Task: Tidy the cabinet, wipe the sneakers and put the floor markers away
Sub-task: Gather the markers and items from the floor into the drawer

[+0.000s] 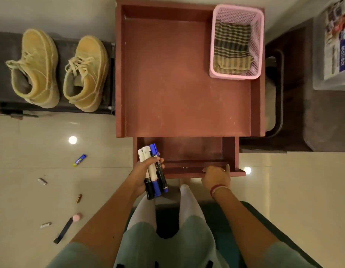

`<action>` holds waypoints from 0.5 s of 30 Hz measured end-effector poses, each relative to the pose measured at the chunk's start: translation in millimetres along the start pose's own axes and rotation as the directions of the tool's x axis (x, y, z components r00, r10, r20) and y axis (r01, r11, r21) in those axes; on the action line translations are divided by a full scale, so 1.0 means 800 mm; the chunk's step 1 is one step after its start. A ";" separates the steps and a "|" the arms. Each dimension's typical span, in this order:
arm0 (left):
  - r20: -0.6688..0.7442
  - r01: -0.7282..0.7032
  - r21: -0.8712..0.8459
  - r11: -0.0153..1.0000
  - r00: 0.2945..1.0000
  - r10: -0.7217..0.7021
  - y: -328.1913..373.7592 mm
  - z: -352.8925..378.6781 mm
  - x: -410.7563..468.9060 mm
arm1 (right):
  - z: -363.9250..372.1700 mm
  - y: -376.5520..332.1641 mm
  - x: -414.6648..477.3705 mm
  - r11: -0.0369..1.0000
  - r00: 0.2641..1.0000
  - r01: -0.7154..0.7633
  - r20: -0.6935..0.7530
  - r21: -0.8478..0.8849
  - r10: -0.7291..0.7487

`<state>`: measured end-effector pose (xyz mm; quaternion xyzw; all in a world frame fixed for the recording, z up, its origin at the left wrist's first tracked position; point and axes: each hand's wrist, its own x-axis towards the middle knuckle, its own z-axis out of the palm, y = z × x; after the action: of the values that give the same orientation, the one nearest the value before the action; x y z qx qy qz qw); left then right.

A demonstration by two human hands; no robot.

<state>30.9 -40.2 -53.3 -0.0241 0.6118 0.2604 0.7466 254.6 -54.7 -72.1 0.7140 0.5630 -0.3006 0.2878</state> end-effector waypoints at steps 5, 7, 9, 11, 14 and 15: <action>-0.024 0.025 -0.015 1.000 0.999 -0.026 -0.009 0.030 0.025 | -0.023 -0.018 0.013 0.979 0.996 -0.054 0.086 0.198 0.037; -0.064 0.020 0.035 0.999 0.998 -0.018 -0.008 0.037 0.034 | -0.035 -0.029 0.011 0.799 0.993 -0.058 0.115 0.599 -0.014; -0.054 0.008 0.072 0.997 0.999 -0.004 -0.008 0.047 0.041 | -0.042 -0.041 0.004 0.626 0.975 -0.049 0.173 0.778 -0.138; -0.026 -0.002 0.073 0.997 1.000 0.004 -0.007 0.054 0.045 | -0.036 -0.049 -0.002 0.638 0.956 -0.014 0.198 0.770 -0.217; -0.044 -0.003 0.150 0.989 0.999 0.010 -0.010 0.062 0.050 | -0.027 -0.050 -0.004 0.611 0.956 -0.030 0.202 0.791 -0.215; -0.071 0.010 0.171 0.985 0.998 0.002 -0.012 0.063 0.052 | -0.026 -0.046 -0.003 0.591 0.947 -0.049 0.226 0.805 -0.229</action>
<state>85.2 -15.8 -81.8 0.0298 0.6578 0.2043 0.7243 220.7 -33.2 -58.9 0.6813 0.3514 -0.6421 0.0037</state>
